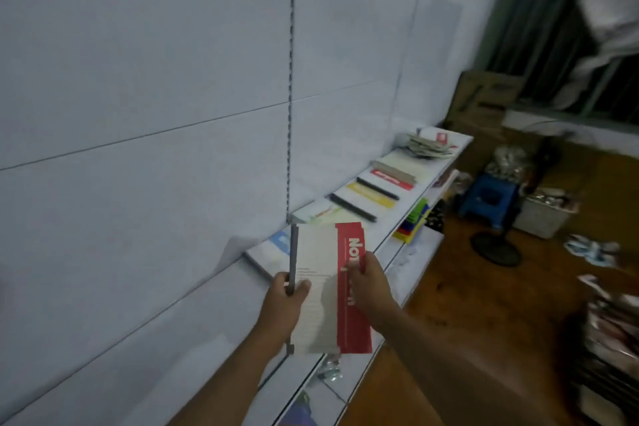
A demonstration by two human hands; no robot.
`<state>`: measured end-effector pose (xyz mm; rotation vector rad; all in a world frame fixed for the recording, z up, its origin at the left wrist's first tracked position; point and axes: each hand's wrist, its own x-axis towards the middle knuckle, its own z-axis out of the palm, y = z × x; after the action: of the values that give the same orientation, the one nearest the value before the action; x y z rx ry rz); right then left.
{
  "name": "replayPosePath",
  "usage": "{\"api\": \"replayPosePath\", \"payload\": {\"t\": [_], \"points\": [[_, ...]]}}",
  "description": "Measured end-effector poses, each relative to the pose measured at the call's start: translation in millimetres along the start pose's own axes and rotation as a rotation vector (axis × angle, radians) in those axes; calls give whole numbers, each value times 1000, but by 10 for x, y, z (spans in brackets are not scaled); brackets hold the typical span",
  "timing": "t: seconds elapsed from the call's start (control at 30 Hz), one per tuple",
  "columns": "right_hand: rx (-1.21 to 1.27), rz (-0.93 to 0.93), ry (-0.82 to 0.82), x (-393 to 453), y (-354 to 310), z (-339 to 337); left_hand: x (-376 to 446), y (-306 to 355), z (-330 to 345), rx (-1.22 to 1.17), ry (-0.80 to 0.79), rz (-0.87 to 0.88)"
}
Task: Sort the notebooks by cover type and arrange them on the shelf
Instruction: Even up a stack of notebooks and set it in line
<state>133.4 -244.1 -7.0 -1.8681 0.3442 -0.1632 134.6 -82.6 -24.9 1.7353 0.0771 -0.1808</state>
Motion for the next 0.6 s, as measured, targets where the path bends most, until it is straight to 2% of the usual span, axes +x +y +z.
{"api": "replayPosePath", "payload": {"t": [0.1,0.23,0.37,0.6], "points": [[115,77,233,0,150,-781,-78,126,671,20,-229,-55],[175,123,395,-64,339,-1751,-158,316,1573,25,-484,-32],[236,144,500,-110,519,-2615,-210,562,2451,7,-611,-7],[255,133,523,-35,822,-3794,-246,873,3745,-42,-686,-35]]}}
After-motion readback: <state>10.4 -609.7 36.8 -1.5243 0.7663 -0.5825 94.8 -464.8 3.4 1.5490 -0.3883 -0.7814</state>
